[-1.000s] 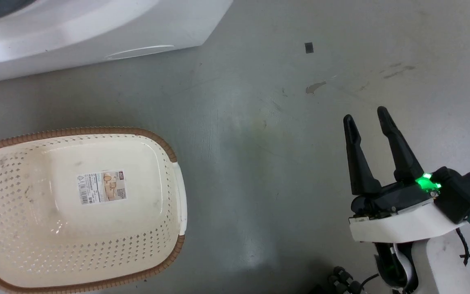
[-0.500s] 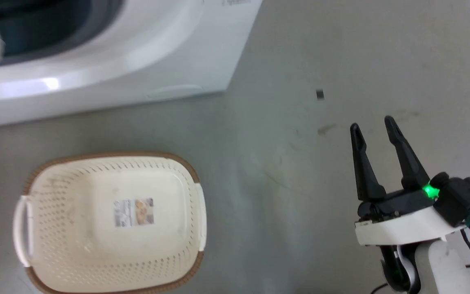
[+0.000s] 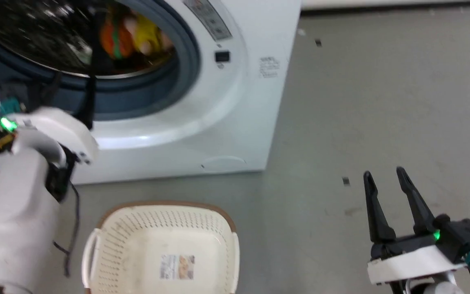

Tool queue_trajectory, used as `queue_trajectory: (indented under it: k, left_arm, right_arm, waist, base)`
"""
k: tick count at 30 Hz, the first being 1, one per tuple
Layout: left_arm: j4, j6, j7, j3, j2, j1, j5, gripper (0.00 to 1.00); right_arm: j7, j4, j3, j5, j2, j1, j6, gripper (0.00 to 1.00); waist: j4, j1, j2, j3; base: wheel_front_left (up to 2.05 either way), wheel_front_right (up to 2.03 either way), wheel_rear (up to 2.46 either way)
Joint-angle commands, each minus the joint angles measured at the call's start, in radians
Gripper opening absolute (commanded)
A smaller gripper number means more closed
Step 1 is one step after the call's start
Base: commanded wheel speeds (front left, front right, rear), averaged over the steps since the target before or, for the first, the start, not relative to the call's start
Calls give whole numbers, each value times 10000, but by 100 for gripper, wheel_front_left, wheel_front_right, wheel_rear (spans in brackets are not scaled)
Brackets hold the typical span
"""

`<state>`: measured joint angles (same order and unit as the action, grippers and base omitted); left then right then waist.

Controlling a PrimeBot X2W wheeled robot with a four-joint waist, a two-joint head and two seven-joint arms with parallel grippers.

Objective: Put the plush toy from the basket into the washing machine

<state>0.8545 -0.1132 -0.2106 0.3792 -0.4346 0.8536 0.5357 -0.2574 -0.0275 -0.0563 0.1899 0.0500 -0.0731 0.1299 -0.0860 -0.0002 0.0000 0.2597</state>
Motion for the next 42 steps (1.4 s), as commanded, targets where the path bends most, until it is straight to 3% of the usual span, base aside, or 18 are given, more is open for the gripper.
queue_trajectory:
  k: [1,5,12,19,28,32,33,42]
  left_arm:
    - [-181,110,-148,-48,87,-368,56,100]
    - [-1286,322,-409,-136,314,-1773,159,100]
    - [-3719,1332,-503,-426,586,-4541,59,100]
    - [-5519,2042,-509,-432,928,-6801,-236,100]
    - [-6394,2538,-510,-723,1467,-8235,-582,100]
    - [-6677,2531,-510,-941,1667,-8559,-679,100]
    - [-6685,2510,-458,-957,1684,-8499,-645,0]
    - [-6749,2450,-339,-1075,1785,-8501,-853,0]
  right_arm:
    - [-44,-38,56,-93,2,185,8,100]
    - [-44,-38,121,-151,2,573,8,100]
    - [-44,-41,171,-157,2,1088,8,100]
    - [-44,-128,128,-152,2,1429,8,100]
    - [-44,-283,-37,-152,2,1722,8,100]
    - [-44,-318,-37,-136,2,1772,8,100]
    - [0,-291,-38,-75,0,1664,0,0]
    - [116,-265,-12,-149,0,1621,0,0]
  waist:
    - [695,2,0,-906]
    - [982,2,0,-1466]
    - [1337,2,0,-2114]
    - [1542,2,0,-2454]
    - [1611,2,0,-2655]
    - [1587,2,0,-2689]
    - [1587,2,0,-2694]
    - [1554,2,0,-2692]
  base:
    - [0,0,0]
    - [0,0,0]
    - [0,0,0]
    - [0,0,0]
    - [0,0,0]
    - [0,0,0]
    - [0,0,0]
    - [0,0,0]
